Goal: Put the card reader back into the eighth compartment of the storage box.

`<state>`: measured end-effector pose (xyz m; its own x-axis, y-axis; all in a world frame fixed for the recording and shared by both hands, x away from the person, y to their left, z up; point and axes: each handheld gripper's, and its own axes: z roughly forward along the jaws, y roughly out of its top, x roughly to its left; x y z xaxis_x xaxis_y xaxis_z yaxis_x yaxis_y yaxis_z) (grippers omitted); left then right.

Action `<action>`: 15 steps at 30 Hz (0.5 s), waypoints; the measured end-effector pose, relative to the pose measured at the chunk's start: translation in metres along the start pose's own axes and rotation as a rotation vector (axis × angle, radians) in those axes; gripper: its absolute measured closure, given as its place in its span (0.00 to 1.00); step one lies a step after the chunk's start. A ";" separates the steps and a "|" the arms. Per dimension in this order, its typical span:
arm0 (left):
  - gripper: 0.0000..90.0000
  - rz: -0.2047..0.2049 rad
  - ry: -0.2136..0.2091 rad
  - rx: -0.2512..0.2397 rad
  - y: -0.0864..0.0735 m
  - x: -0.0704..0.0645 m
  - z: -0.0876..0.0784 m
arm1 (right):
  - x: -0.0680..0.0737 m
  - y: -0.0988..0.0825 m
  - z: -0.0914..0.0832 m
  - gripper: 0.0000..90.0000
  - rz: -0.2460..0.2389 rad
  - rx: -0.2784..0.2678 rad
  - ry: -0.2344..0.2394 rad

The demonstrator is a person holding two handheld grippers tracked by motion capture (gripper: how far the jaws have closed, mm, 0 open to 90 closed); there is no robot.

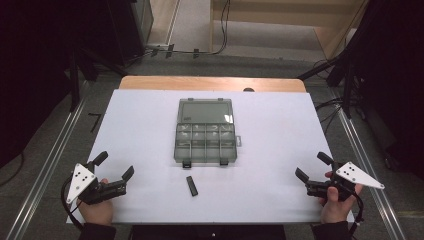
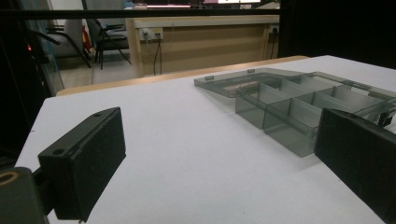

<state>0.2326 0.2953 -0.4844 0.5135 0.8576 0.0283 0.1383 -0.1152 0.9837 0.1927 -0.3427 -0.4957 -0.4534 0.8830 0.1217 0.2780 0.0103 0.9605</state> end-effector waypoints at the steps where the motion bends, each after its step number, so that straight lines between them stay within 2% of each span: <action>1: 0.02 0.001 0.000 0.000 0.000 0.000 0.000 | 0.001 0.000 0.000 0.00 0.003 -0.003 0.003; 7: 0.02 0.000 0.003 -0.001 0.000 0.000 0.000 | 0.005 0.003 0.001 0.00 0.013 -0.010 0.019; 15: 0.03 0.005 0.003 0.002 0.000 -0.001 0.001 | 0.016 0.010 0.009 0.00 -0.017 0.000 0.067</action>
<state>0.2330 0.2943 -0.4845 0.5119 0.8584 0.0337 0.1378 -0.1208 0.9831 0.1959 -0.3239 -0.4861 -0.5135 0.8494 0.1215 0.2697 0.0254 0.9626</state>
